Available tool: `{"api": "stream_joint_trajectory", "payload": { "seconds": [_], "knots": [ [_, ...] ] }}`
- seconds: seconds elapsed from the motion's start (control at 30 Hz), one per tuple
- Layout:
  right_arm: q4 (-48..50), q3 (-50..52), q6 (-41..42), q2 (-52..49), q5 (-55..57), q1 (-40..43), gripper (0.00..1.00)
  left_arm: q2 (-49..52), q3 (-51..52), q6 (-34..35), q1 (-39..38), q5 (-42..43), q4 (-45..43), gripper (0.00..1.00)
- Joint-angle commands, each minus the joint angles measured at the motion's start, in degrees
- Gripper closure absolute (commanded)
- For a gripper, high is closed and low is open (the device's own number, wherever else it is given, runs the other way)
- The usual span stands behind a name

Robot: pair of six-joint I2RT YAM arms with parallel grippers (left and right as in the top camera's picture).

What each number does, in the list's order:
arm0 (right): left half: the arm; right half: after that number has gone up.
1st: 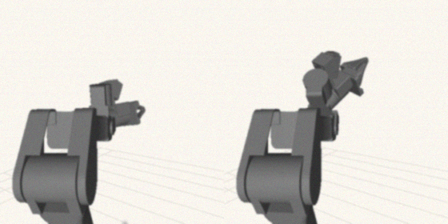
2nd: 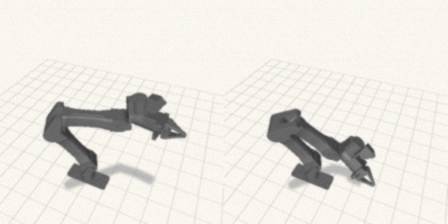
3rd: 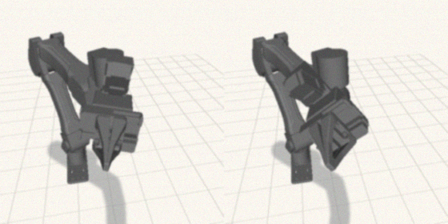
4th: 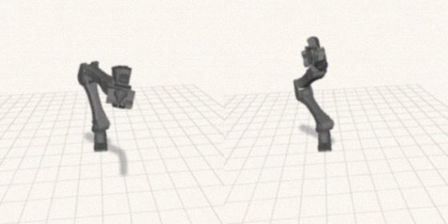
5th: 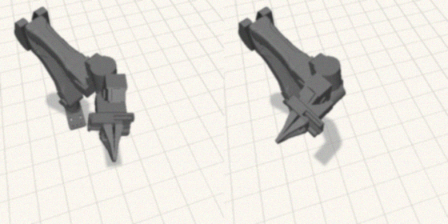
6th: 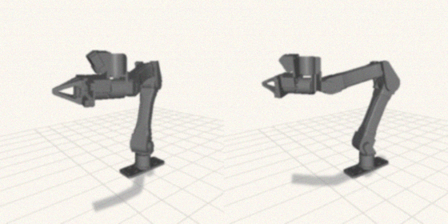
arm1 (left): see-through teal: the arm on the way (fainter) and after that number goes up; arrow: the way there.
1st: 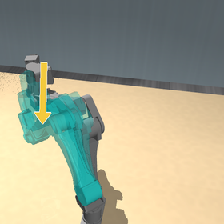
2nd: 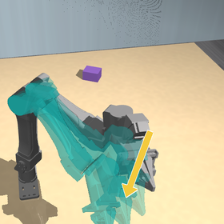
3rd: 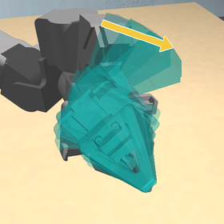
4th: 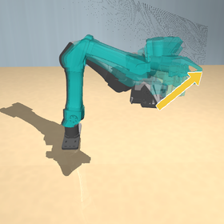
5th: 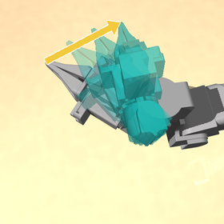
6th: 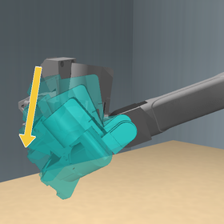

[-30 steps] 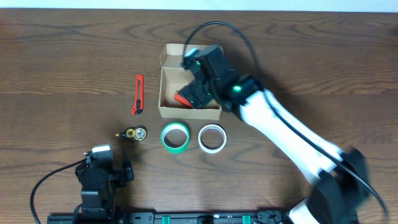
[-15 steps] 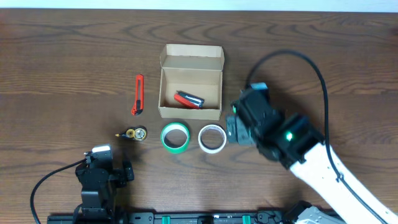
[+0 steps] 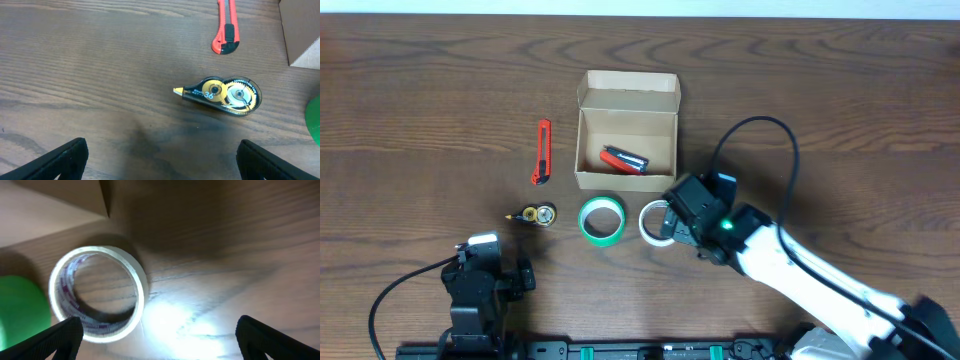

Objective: Pack container
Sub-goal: 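Move the right gripper to the white tape roll and grasp its rim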

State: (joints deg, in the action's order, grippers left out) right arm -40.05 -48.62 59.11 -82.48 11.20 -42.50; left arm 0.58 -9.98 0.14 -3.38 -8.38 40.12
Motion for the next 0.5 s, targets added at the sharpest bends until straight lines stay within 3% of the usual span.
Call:
{"api": "stream_joint_trajectory", "payload": {
  "seconds": [0.0, 0.17, 0.47],
  "knots": [
    [1.7, 0.5, 3.2, -5.0, -2.2, -0.4, 0.01, -0.3, 0.6, -0.4, 0.4, -0.8, 0.2, 0.04],
    [3.4, 0.5, 3.6, -9.6, -4.4, -0.4, 0.06, -0.3, 0.6, -0.4, 0.4, -0.8, 0.2, 0.04],
    [3.9, 0.5, 4.2, -13.4, -4.4, -0.4, 0.4, -0.3, 0.6, -0.4, 0.4, -0.8, 0.2, 0.05]
  ]
}}
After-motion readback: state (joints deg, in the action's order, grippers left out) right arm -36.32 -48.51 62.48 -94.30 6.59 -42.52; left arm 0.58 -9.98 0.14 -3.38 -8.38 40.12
